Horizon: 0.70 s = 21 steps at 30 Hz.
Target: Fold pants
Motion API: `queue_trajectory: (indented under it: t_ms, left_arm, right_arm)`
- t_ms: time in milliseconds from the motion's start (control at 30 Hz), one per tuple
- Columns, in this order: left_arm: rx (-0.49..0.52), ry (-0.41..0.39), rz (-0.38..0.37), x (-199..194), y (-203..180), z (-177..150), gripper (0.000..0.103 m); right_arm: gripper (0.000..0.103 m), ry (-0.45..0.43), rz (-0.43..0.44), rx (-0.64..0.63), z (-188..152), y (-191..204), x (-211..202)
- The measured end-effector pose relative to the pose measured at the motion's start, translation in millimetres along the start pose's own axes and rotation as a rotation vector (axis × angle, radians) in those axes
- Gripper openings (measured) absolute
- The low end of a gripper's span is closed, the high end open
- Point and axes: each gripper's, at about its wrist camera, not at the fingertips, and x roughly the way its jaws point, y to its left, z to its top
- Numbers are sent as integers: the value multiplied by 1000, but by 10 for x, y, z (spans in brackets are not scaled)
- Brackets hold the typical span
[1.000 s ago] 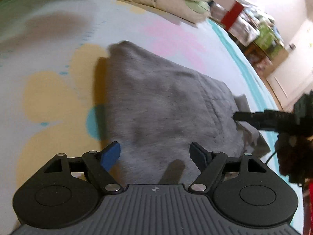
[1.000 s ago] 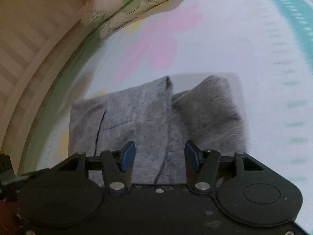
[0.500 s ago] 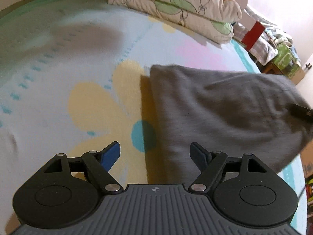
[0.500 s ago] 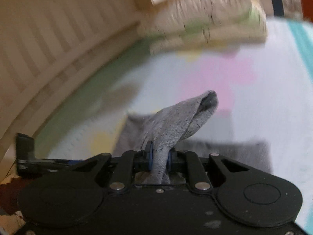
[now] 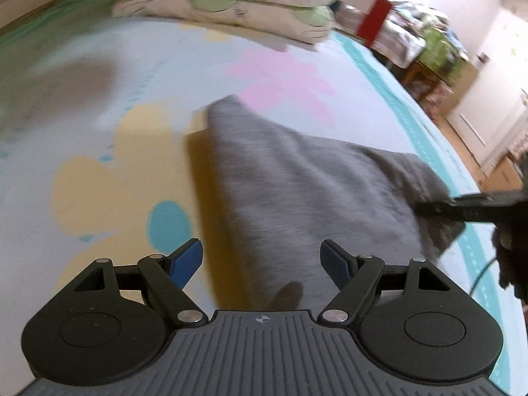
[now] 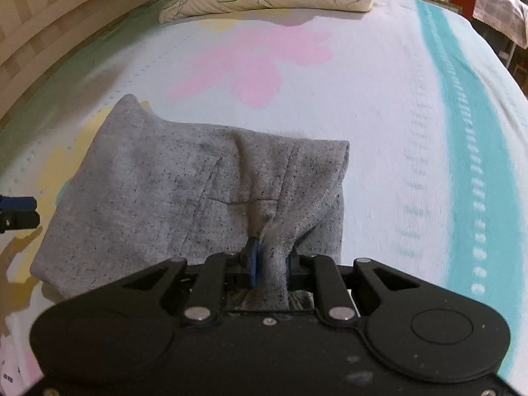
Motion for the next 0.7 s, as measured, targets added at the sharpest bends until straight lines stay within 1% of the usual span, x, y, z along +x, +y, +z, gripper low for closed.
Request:
queue_trajectory:
  t_ms: [67,133,200,233,300,333,367,433,467,533,567,633,700]
  left_arm:
    - [43,-6,-21,-19,-146,-37,77]
    - [115,-7,-25,-51,-308,-139,77]
    - [191,-13,6,-58,-443,-263,78]
    - [221,-18,20,-54,-489,-328,78]
    - [265,-12,48,-18,-559,-434,82]
    - [273,-12,56,-5,-577,-466,87]
    - [274,-17,60,5,-588,-479,89]
    - [266,-31,78,29,-605,-487,91]
    - [263,-42,88,43,-619,-468,91]
    - [264,-63,105,91,-644,-445,91]
    - [267,-51,113,145,-659,-423,91]
    - [261,-32,112,180,-639,-444,92]
    - [276,-9,129,234,-639,-485,92]
  right_arm:
    - [16,7,21,55,16,-146,-61]
    - [16,1,61,168,12,-290,-126]
    - [16,-24,116,291,41,-427,-219]
    - [15,-43,138,332,63,-461,-267]
    - [14,-86,186,401,144,-505,-393]
    - [14,-106,203,417,177,-496,-441]
    - [13,-129,218,424,222,-479,-497]
    - [10,-175,240,415,316,-429,-618]
    - [6,-199,261,409,364,-398,-681]
    - [6,-228,283,399,437,-345,-771]
    - [6,-241,291,378,475,-301,-809]
    - [6,-243,271,317,528,-230,-848]
    - [11,-226,239,260,525,-162,-818]
